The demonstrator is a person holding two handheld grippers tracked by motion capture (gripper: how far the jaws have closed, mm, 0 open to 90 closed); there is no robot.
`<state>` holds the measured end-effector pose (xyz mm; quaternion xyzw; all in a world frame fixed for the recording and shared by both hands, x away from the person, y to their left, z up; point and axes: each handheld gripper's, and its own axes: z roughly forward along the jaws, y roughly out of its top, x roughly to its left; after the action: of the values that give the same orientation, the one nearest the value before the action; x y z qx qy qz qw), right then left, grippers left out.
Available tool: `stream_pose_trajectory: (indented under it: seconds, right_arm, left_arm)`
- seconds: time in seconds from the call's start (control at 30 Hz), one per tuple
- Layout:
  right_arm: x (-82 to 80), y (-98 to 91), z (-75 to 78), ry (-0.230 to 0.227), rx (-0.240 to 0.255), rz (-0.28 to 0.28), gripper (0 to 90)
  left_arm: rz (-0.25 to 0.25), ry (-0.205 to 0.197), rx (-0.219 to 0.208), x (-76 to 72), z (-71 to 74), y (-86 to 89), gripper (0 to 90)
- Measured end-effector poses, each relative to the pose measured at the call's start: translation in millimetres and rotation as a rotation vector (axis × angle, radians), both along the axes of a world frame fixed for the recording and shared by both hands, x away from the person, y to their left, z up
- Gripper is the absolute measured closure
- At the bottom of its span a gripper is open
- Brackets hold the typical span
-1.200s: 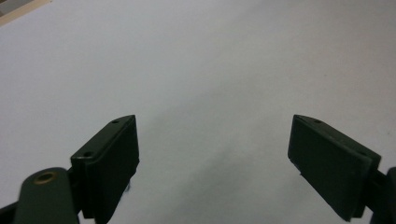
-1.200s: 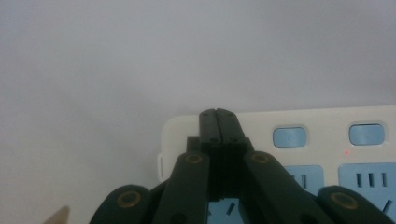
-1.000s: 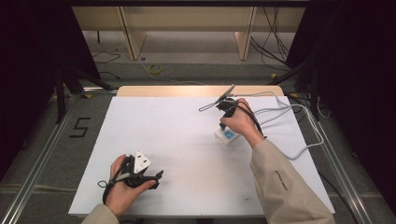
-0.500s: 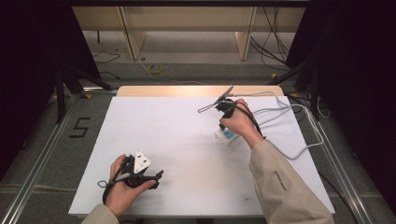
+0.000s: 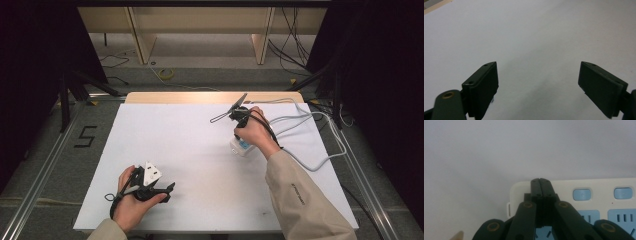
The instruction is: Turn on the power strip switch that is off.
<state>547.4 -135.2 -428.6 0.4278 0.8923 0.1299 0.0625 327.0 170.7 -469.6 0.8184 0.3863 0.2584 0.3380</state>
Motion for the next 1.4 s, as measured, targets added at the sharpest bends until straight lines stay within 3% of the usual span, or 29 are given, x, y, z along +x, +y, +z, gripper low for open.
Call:
stream_pose_trajectory:
  seconds: [0.8, 1.27, 1.4]
  right_arm:
    - [2.3, 1.0, -1.6, 0.028, 0.035, -0.012, 90.0]
    - [2.4, -0.2, -2.0, 0.026, 0.045, -0.015, 90.0]
    - [-0.6, 1.4, -2.2, 0.006, 0.033, -0.016, 90.0]
  left_arm:
    - [0.002, -0.002, 0.000, -0.8, -0.6, -0.2, 16.2]
    - [-0.001, -0.003, 0.003, -1.3, -0.5, 0.0, 16.2]
    - [0.003, -0.001, -0.004, -1.4, -1.1, -0.4, 16.1]
